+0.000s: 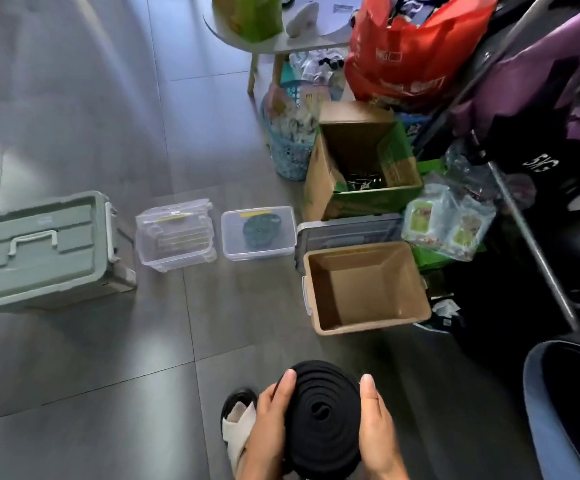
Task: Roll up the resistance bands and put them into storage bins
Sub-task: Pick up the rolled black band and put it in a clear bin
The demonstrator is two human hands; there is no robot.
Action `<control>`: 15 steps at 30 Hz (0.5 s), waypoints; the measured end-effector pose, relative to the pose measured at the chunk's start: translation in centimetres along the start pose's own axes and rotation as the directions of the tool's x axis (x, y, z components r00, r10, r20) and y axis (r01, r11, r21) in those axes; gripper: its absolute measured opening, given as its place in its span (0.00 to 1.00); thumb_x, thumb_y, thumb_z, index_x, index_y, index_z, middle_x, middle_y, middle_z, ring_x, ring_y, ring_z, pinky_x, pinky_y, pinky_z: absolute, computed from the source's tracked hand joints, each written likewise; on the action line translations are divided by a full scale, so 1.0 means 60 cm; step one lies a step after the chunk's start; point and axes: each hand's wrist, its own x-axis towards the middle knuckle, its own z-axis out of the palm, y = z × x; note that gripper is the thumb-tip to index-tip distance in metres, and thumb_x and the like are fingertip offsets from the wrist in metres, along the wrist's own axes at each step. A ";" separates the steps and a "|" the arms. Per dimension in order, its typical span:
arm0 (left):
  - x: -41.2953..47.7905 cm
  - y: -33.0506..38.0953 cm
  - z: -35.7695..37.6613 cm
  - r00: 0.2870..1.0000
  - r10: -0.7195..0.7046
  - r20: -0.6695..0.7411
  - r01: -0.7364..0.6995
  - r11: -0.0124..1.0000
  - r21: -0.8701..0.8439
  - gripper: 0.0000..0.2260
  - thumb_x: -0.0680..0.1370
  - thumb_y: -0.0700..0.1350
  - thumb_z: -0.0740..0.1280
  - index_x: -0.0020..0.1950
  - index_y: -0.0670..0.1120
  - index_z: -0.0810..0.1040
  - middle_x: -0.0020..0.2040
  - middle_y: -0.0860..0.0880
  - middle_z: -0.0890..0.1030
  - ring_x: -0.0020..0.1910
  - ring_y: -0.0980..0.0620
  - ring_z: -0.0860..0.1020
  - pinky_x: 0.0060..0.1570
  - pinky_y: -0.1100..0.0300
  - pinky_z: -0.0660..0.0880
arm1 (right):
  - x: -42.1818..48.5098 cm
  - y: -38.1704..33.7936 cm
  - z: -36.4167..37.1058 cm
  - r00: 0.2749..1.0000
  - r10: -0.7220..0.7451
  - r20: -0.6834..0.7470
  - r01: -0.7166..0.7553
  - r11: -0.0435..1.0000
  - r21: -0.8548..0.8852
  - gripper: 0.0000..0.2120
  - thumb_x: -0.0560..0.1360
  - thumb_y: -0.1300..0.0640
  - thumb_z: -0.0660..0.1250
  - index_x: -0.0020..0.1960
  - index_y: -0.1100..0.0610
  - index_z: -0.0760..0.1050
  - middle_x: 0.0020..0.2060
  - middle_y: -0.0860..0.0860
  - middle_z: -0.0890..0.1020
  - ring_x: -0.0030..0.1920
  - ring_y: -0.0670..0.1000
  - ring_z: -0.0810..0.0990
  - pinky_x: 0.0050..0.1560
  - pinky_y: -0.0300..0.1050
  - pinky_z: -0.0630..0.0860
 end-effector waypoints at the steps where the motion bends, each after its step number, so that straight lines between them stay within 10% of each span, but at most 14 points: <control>1: 0.016 0.008 0.006 1.000 -0.005 -0.003 0.005 1.000 0.014 0.21 0.71 0.56 0.69 0.60 0.47 0.72 0.49 0.52 0.77 0.56 0.46 0.76 0.63 0.46 0.70 | 0.018 -0.006 0.008 1.000 0.003 -0.008 -0.003 1.000 0.009 0.22 0.80 0.49 0.50 0.66 0.61 0.69 0.65 0.56 0.73 0.67 0.54 0.68 0.63 0.41 0.61; 7: 0.129 0.018 0.048 0.999 -0.037 -0.012 0.037 0.999 0.030 0.20 0.71 0.58 0.67 0.59 0.49 0.74 0.52 0.48 0.81 0.48 0.49 0.79 0.43 0.54 0.75 | 0.147 0.008 0.054 1.000 -0.002 -0.019 0.003 0.999 0.051 0.21 0.79 0.48 0.51 0.62 0.59 0.73 0.57 0.52 0.77 0.57 0.46 0.72 0.61 0.40 0.66; 15: 0.265 -0.044 0.115 0.999 -0.040 -0.036 0.041 0.999 0.026 0.33 0.58 0.66 0.68 0.58 0.51 0.77 0.49 0.50 0.84 0.50 0.47 0.81 0.48 0.50 0.77 | 0.328 0.052 0.034 0.991 -0.111 0.076 0.111 0.994 0.001 0.26 0.75 0.39 0.50 0.45 0.60 0.76 0.45 0.51 0.82 0.50 0.52 0.79 0.55 0.47 0.74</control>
